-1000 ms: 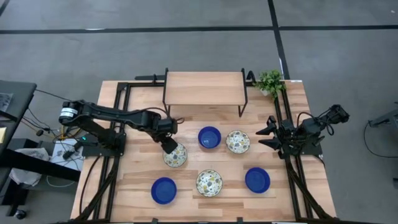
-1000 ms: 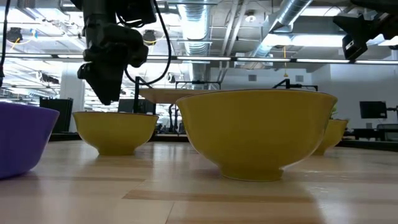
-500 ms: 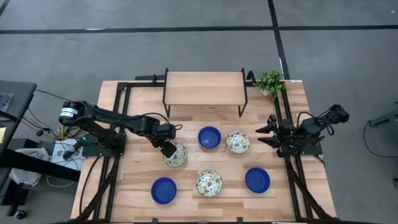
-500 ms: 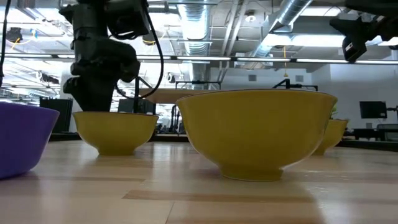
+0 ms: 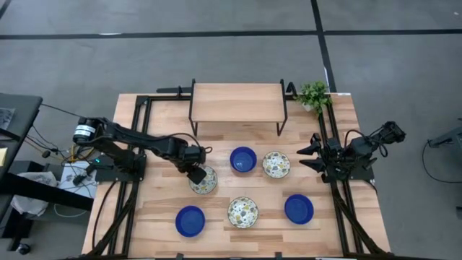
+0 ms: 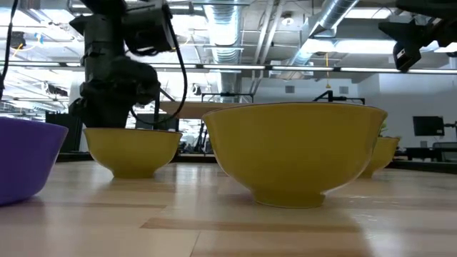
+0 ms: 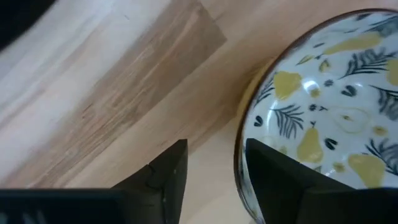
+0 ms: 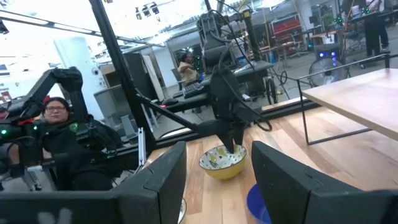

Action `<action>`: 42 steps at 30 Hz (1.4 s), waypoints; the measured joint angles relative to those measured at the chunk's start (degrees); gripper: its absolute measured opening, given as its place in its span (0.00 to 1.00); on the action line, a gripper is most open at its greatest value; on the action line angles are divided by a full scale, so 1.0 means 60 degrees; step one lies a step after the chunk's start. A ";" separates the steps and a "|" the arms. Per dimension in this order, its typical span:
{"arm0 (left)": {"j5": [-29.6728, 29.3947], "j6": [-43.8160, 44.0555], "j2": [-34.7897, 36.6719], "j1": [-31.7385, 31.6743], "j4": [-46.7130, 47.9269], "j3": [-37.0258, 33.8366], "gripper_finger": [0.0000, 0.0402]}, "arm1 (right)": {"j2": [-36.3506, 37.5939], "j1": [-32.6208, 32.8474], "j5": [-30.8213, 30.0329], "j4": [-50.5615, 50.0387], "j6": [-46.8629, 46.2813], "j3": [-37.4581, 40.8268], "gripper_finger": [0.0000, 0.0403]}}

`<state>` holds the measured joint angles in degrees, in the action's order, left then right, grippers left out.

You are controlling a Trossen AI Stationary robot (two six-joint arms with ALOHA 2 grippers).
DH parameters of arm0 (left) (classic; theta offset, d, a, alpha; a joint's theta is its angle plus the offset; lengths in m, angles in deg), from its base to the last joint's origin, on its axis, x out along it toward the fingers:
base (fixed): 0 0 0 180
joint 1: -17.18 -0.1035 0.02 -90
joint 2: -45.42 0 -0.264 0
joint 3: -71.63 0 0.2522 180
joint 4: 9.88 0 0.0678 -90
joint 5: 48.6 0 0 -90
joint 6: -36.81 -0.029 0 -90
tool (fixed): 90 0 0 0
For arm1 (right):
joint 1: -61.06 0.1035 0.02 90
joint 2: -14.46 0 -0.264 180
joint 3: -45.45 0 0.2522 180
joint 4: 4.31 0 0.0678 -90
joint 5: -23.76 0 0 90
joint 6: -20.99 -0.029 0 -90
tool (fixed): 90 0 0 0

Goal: Pick & Place Mini bowls
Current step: Put the top left white bowl on the shelf

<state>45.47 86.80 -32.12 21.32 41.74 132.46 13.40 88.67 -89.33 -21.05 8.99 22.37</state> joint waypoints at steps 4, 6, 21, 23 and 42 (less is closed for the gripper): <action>0.0187 -0.0050 -0.0349 0.0004 -0.0315 0.0000 0.39 | 0.0000 0.0000 0.0004 0.0000 -0.0002 0.0000 0.42; 0.0184 -0.0041 -0.0358 0.0004 -0.0454 0.0000 0.38 | 0.0000 0.0000 0.0004 0.0000 -0.0002 0.0000 0.42; 0.0074 -0.0006 -0.0033 -0.0002 -0.0523 0.0004 0.11 | 0.0000 0.0000 0.0007 0.0000 -0.0002 0.0000 0.42; 0.0120 0.0010 -0.0022 -0.0007 -0.0582 0.0009 0.04 | 0.0000 0.0000 0.0007 0.0000 -0.0002 0.0000 0.42; -0.0334 -0.0081 0.1654 0.0004 -0.0533 0.1048 0.02 | 0.0000 0.0000 0.0007 0.0004 -0.0002 0.0000 0.42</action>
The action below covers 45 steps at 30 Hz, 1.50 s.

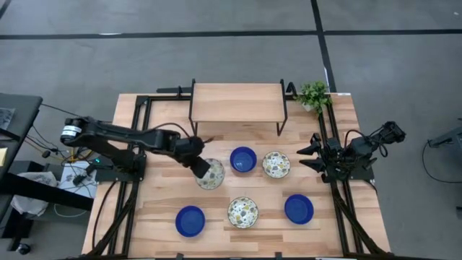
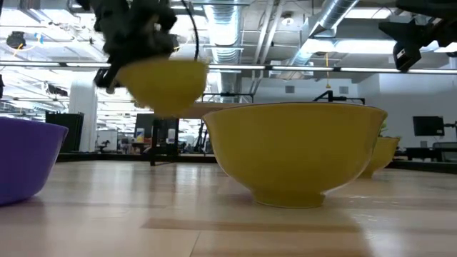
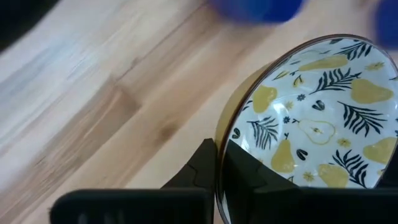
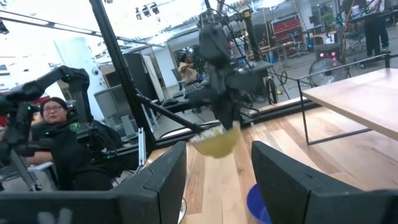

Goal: Pick & Place Mini bowls
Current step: Put the top left white bowl on the shelf

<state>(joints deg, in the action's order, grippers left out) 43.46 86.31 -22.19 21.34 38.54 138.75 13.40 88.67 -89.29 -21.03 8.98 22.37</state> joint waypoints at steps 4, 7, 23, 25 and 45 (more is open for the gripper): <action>0.0022 -0.0335 0.0127 0.0048 0.0039 0.0645 0.02 | 0.0000 0.0000 0.0000 0.0000 0.0000 0.0000 0.42; 0.0287 -0.0507 0.0065 0.0066 0.0016 0.1192 0.02 | 0.0000 0.0000 -0.0001 0.0000 0.0000 0.0000 0.42; -0.0062 -0.2210 -0.2061 -0.0756 0.3075 0.6583 0.02 | 0.0000 0.0002 -0.0237 -0.0004 0.0000 0.0000 0.42; -0.0099 -0.2277 -0.2326 -0.1056 0.3414 0.7313 0.02 | 0.0000 0.0004 -0.0237 0.0000 0.0000 0.0000 0.42; -0.0763 -0.4212 -0.3145 -0.6227 0.4015 0.9789 0.02 | 0.0000 0.0000 -0.0214 -0.0004 0.0000 0.0000 0.42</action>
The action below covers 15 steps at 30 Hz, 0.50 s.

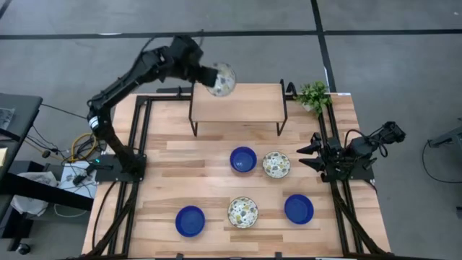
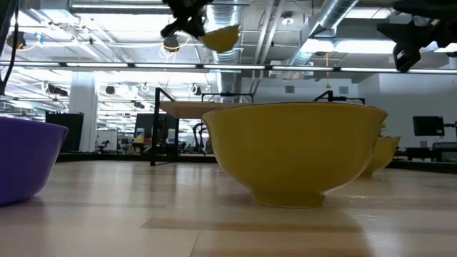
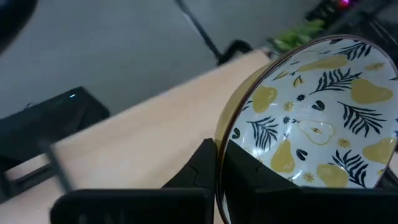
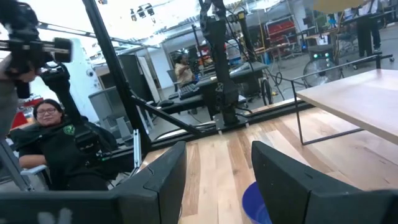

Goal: Pick & Place Mini bowls
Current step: Put the top left white bowl on the shelf

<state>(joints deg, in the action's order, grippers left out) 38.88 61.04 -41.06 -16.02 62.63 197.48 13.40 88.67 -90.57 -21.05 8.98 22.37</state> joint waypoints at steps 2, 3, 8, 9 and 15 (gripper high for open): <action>0.0157 0.0055 -0.0066 -0.0459 0.0108 0.0007 0.02 | 0.0000 0.0004 0.0010 0.0000 0.0000 0.0000 0.42; 0.0264 0.0095 -0.0112 -0.0672 0.0165 0.0007 0.02 | 0.0000 0.0002 0.0023 0.0000 0.0000 0.0000 0.42; 0.1303 0.0317 -0.0671 -0.1186 0.0658 0.0007 0.02 | 0.0000 0.0000 0.0028 0.0000 0.0000 0.0000 0.42; 0.1553 0.0351 -0.0810 -0.1208 0.0789 0.0007 0.02 | 0.0000 0.0004 0.0029 0.0000 0.0000 0.0000 0.42; 0.1923 0.0365 -0.1697 -0.1231 0.1657 0.0004 0.02 | 0.0000 0.0003 0.0032 -0.0004 0.0000 0.0000 0.42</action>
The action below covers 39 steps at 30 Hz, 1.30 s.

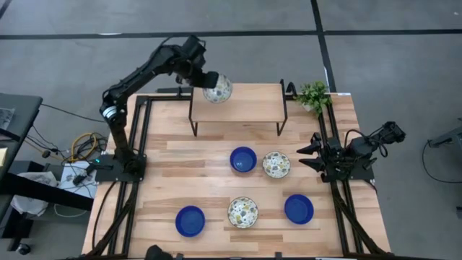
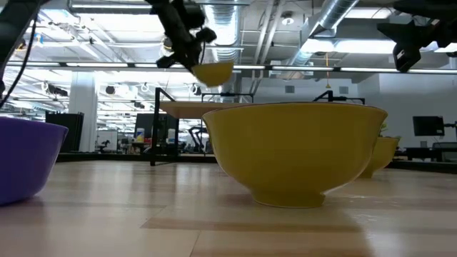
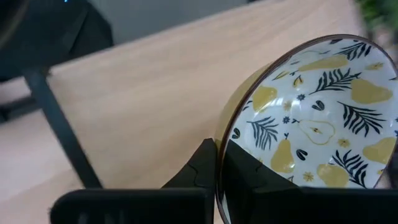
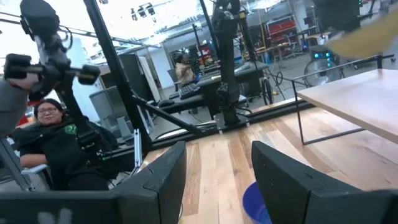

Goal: Pick & Place Mini bowls
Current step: Put the top left white bowl on the shelf

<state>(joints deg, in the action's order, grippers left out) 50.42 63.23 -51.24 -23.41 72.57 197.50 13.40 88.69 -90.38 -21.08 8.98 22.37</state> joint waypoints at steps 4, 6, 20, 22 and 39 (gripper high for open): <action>0.0002 0.0002 -0.0334 -0.0013 0.0484 0.0000 0.02 | 0.0000 -0.0001 0.0000 0.0000 0.0000 0.0000 0.42; 0.0006 0.0002 -0.0407 -0.0006 0.0561 -0.0004 0.02 | 0.0000 0.0000 0.0004 -0.0003 0.0000 0.0000 0.42; -0.0392 0.0150 -0.0412 -0.0105 0.1135 -0.0007 0.02 | 0.0000 -0.0002 0.0007 -0.0003 0.0000 0.0000 0.42; -0.0392 0.0151 -0.0412 -0.0123 0.1135 -0.0007 0.02 | 0.0000 0.0000 0.0007 -0.0003 0.0000 0.0000 0.42; -0.0388 0.0180 -0.0401 -0.0112 0.1067 -0.0111 0.02 | 0.0000 -0.0001 0.0007 -0.0004 0.0000 0.0000 0.42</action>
<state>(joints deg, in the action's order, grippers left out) 48.09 64.31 -53.64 -24.08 78.97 196.84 13.40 88.69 -90.34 -21.10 8.98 22.37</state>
